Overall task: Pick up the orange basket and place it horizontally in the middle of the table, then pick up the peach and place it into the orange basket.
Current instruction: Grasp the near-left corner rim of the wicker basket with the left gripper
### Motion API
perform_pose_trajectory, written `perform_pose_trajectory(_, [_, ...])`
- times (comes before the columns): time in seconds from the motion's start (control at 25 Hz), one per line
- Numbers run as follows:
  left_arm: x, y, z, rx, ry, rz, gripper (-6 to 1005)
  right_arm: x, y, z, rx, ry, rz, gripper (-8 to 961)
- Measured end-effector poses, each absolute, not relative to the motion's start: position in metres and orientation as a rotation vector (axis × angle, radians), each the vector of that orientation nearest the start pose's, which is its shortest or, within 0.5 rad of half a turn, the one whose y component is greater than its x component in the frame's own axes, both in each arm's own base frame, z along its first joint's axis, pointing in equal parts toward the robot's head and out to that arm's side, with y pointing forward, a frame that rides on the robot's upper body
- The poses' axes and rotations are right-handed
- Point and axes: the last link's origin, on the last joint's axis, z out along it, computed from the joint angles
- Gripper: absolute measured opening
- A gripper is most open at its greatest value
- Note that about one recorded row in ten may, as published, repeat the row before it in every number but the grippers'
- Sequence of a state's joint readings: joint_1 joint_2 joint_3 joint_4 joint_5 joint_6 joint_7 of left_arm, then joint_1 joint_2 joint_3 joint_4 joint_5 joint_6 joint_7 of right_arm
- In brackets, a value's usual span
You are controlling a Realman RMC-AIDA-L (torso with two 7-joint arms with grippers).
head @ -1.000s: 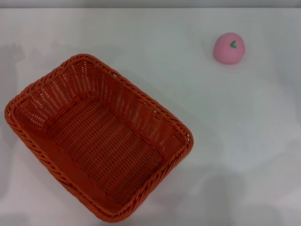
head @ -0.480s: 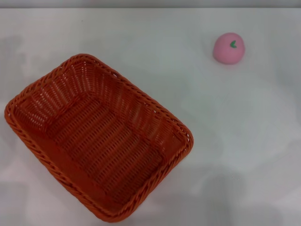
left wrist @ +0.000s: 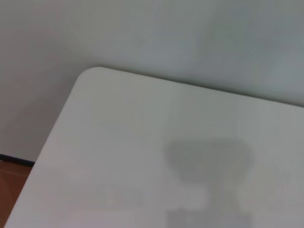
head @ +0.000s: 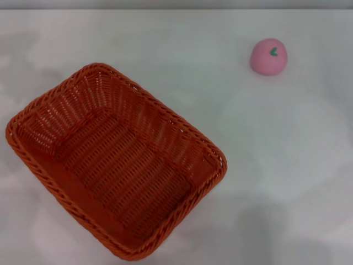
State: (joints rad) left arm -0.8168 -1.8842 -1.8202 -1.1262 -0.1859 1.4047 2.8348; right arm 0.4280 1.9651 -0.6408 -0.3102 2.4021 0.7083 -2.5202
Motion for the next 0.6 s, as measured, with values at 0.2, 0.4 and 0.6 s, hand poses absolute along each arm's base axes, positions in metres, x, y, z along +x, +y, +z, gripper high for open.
perform_pose_trajectory(0.2, [-0.185,0.453,0.095,-1.597,-1.421,0.335,481,0.423,0.358,0.119,-1.296,0.847,0.496,868])
perform_pose_trajectory(0.4, [-0.161,0.455,0.078,-1.691,-1.400,0.360,481,0.424,0.357,0.121,-1.291,0.855,0.486,868])
perform_pose_trajectory(0.6, [-0.148,0.452,0.070,-1.734,-1.402,0.400,480,0.427,0.358,0.122,-1.279,0.867,0.470,868])
